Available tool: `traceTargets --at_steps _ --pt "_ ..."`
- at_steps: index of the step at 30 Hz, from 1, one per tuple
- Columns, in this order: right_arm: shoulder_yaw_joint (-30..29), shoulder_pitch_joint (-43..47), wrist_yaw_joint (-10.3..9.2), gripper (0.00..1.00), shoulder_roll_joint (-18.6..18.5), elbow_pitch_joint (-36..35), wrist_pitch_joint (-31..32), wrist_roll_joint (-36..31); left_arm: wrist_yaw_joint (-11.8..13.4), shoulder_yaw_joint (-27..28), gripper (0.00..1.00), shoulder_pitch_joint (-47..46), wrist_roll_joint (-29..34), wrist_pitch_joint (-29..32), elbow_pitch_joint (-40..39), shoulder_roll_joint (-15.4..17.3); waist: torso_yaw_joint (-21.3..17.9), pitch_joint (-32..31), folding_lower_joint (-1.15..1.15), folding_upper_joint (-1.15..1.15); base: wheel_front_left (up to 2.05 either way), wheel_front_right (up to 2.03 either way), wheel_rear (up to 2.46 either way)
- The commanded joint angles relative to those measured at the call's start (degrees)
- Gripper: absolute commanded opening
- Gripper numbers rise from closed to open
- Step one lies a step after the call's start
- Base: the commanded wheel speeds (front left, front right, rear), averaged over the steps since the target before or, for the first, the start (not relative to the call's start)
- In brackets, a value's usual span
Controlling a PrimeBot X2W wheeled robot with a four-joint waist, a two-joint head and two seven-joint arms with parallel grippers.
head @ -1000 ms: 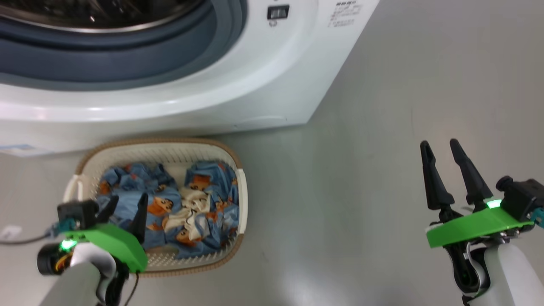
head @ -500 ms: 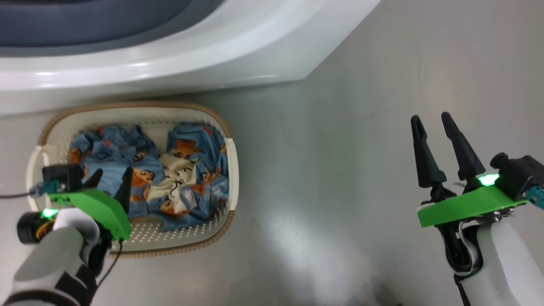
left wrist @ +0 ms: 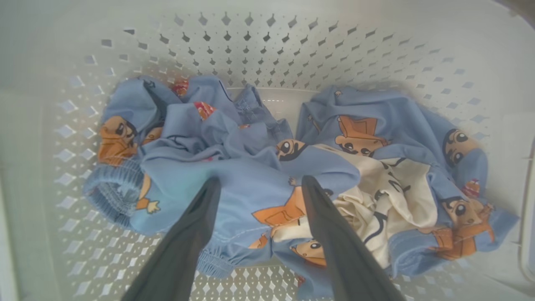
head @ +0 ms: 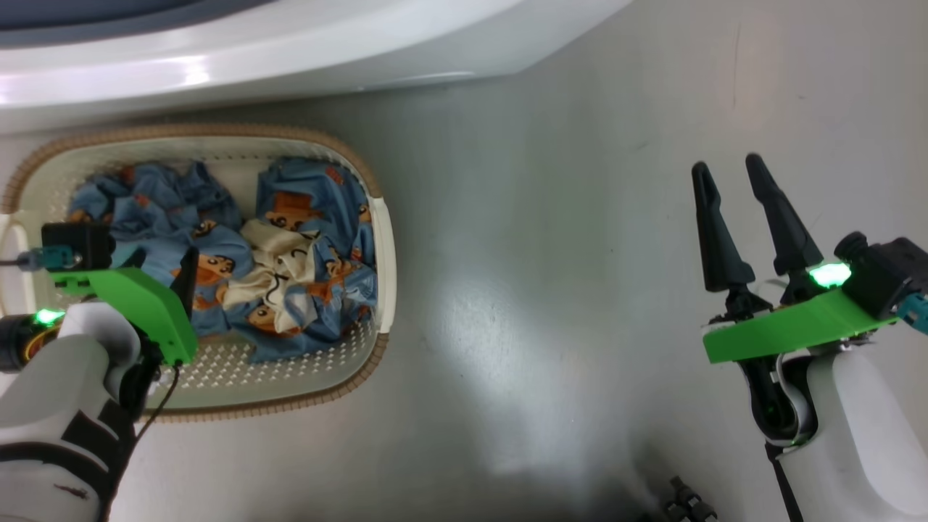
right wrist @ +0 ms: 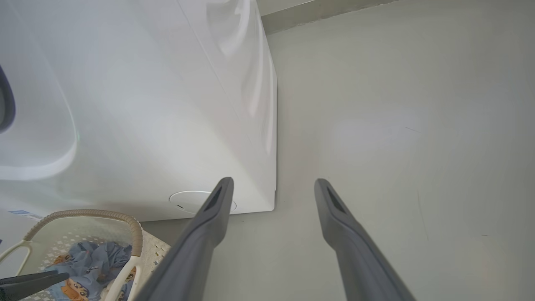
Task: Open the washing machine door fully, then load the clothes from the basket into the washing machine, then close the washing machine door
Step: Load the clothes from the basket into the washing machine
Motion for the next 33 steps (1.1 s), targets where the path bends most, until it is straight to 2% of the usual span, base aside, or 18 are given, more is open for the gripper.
traceTargets --at_steps 1,16,17,18,19,20,28,33 --pt "1.2 0.6 0.14 1.0 0.3 -1.5 -0.5 -0.7 -0.1 0.4 1.0 -0.4 -0.8 0.7 0.5 2.5 -0.3 1.1 0.0 0.0 0.0 0.0 0.0" --pt "2.2 0.1 0.14 1.0 0.7 -2.8 -0.5 -0.8 -0.1 -1.8 1.0 -3.1 -5.6 4.6 2.9 4.1 -2.2 3.7 0.0 0.0 0.0 0.0 0.0" --pt "2.3 0.1 0.14 1.0 0.7 -2.9 -0.5 -0.8 -0.1 -1.9 0.75 -3.2 -5.8 4.7 3.0 4.3 -2.3 3.8 0.0 0.0 0.0 0.0 0.0" --pt "2.3 0.1 0.14 1.0 0.6 -2.9 -0.5 -0.8 -0.1 -2.1 0.4 -3.4 -6.1 4.8 3.0 4.4 -2.4 3.9 0.0 0.0 0.0 0.0 0.0" --pt "2.3 0.1 0.14 1.0 0.6 -2.9 -0.5 -0.8 -0.1 -2.2 0.14 -3.5 -6.3 4.8 3.0 4.5 -2.4 3.9 0.0 0.0 0.0 0.0 0.0" --pt "2.3 0.1 0.14 1.0 0.6 -2.9 -0.5 -0.8 -0.1 -2.3 0.0 -3.6 -6.6 4.9 3.0 4.6 -2.4 4.0 0.0 0.0 0.0 0.0 0.0" --pt "1.7 -0.1 0.14 1.0 0.6 -2.8 -0.5 -1.0 -0.1 -2.4 0.0 -4.0 -8.9 3.2 2.5 4.5 -1.9 3.9 0.0 0.0 0.0 0.0 0.0" --pt "1.4 0.1 0.14 1.0 0.6 -2.4 -0.5 -0.9 -0.1 -1.9 0.0 -2.8 -11.0 -0.8 1.7 3.8 -0.7 1.8 0.0 0.0 0.0 0.0 0.0"
